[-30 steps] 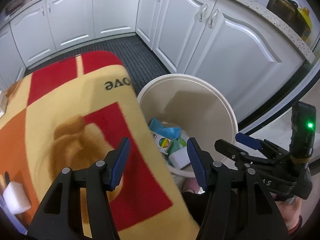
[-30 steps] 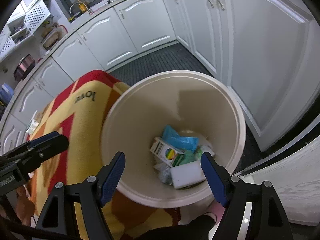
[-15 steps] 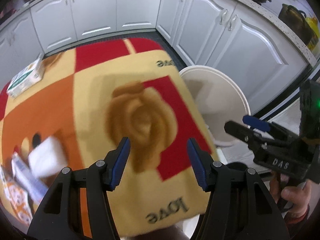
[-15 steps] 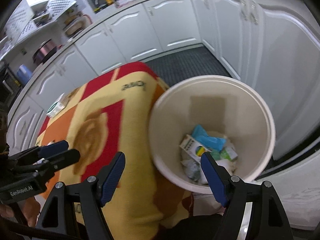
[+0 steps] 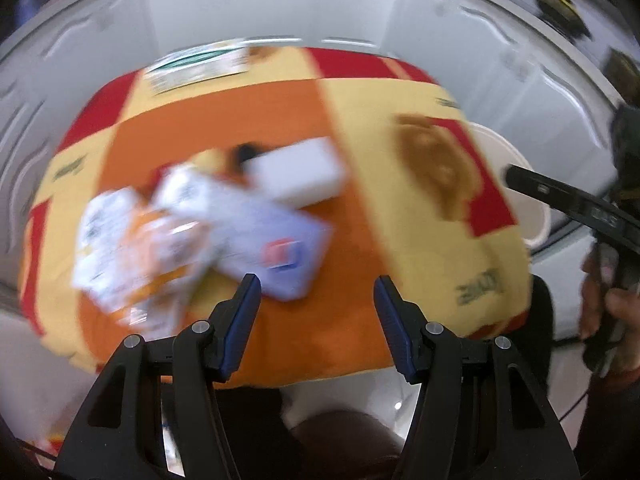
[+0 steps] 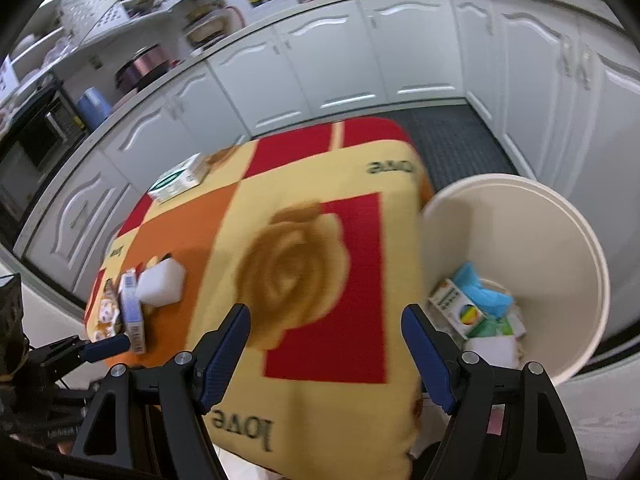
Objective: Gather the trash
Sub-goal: 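Move both grippers back from the bin to the table, then grasp the white snack bag with the left gripper while the right gripper grasps another white sponge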
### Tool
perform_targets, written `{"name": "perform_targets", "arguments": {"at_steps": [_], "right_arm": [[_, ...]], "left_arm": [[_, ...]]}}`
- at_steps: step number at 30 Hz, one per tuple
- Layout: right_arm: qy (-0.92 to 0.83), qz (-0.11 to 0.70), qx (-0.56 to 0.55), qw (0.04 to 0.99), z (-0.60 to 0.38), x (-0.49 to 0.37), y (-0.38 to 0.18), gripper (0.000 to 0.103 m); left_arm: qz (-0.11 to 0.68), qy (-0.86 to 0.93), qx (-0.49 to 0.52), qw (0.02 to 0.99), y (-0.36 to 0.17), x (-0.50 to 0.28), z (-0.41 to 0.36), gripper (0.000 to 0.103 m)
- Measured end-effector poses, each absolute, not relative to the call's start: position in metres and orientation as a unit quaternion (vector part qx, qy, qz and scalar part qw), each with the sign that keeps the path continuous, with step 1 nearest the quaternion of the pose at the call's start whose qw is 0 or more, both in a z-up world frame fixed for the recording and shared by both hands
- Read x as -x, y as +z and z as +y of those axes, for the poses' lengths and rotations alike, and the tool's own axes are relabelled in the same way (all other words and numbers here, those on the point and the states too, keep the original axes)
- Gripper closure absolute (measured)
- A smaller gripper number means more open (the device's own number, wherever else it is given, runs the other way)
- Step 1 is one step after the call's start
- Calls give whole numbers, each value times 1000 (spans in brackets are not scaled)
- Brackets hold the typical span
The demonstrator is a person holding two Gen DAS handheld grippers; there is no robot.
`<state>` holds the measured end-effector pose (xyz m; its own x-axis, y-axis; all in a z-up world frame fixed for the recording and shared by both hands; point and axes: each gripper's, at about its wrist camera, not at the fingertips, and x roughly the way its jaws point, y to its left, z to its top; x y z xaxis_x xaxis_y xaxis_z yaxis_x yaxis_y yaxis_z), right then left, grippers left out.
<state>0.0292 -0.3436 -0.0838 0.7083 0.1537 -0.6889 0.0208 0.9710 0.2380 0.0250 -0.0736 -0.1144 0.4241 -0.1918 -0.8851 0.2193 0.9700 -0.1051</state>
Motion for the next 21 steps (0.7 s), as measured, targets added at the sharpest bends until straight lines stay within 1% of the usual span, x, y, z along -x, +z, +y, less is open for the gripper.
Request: {"name": "perform_targets", "arguments": {"at_steps": [5, 10, 14, 21], "right_arm": [[67, 394, -103, 911, -312, -46, -89, 28], [108, 408, -89, 902, -276, -60, -91, 28], [125, 415, -62, 899, -246, -74, -95, 28], [135, 436, 8, 890, -210, -97, -108, 28]], "left_arm": [[542, -49, 18, 839, -131, -33, -11, 46], [541, -8, 32, 841, -130, -30, 40, 46], [544, -14, 51, 838, -123, -26, 65, 46], [534, -55, 73, 841, -102, -4, 77, 45]]}}
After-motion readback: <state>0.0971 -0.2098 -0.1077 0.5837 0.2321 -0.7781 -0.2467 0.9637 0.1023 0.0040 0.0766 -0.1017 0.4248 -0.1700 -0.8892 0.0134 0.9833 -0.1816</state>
